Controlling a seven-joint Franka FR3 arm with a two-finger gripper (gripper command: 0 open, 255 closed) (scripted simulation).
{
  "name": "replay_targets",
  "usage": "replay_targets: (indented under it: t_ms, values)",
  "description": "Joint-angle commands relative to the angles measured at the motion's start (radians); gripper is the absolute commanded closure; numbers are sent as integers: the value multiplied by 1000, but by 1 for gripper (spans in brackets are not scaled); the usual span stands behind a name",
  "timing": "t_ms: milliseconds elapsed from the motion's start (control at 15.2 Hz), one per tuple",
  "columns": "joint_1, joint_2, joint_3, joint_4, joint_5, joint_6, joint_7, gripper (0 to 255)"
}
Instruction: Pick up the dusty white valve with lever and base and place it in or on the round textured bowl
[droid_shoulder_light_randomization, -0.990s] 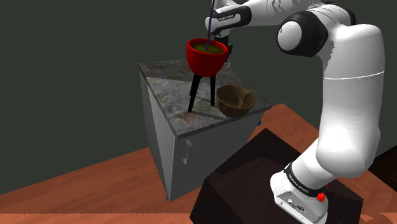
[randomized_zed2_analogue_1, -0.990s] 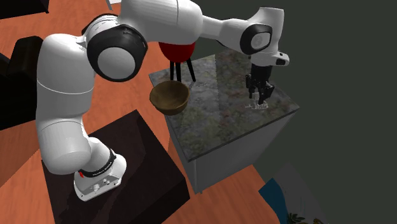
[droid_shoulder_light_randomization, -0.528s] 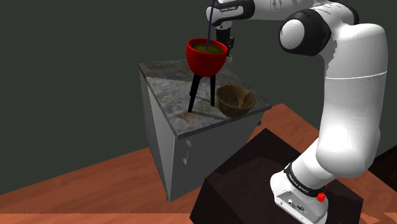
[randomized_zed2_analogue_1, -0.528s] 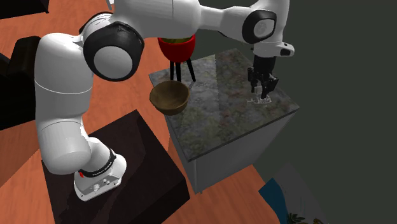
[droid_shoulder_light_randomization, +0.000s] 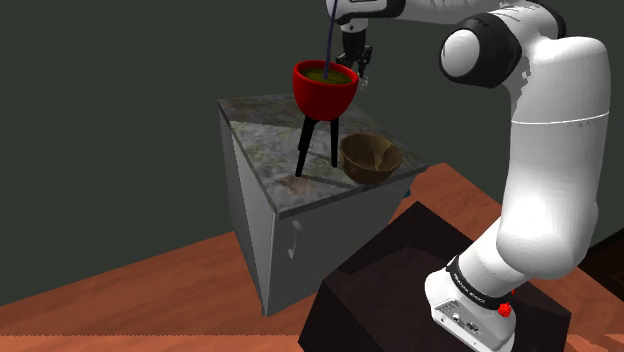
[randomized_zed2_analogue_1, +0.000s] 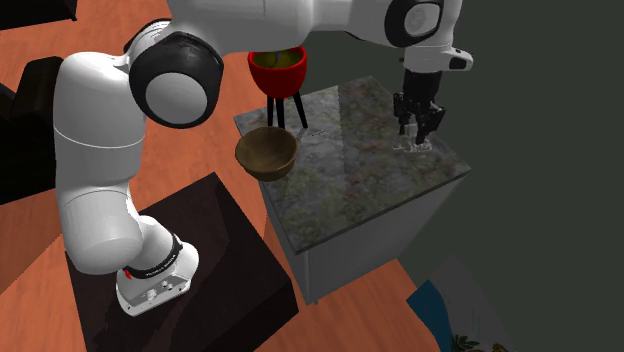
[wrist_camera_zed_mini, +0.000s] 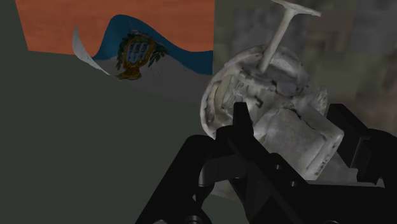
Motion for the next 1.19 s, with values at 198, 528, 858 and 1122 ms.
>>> replay_targets:
  t_ms: [198,528,858,1122]
  values:
    - [-6,9,-1,82,4,-71,-16,255]
    - [-14,28,-2,181,9,-149,-33,255]
    - [-26,59,-3,290,15,-225,-50,255]
    - [64,-178,-5,-73,-39,-112,24,255]
